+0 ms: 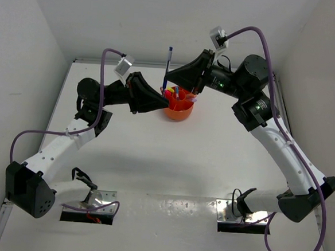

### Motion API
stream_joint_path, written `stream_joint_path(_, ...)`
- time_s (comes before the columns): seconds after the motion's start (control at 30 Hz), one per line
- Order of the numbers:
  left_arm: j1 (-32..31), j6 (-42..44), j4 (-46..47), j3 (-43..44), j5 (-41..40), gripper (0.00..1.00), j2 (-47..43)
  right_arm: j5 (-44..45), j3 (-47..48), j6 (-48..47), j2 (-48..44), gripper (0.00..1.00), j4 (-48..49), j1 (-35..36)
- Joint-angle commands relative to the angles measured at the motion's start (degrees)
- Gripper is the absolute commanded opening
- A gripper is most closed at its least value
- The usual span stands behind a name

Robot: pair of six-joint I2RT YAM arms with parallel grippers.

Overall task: Sort the stationery into containers
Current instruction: Close the pen cap on the pen.

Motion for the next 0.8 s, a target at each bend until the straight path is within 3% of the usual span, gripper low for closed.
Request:
stream_joint_path(0.0, 0.74, 0.05, 1.42, 2.85, -0.37, 0.0, -0.4, -0.49, -1.11, -0.55, -1.96, 0.0, 1.37, 1.0)
stream_joint_path(0.77, 3.12, 0.49, 0.54, 5.04, -2.21, 0.0, 0.56, -1.64, -6.73, -0.63, -4.24, 0.0, -0.47, 3.9)
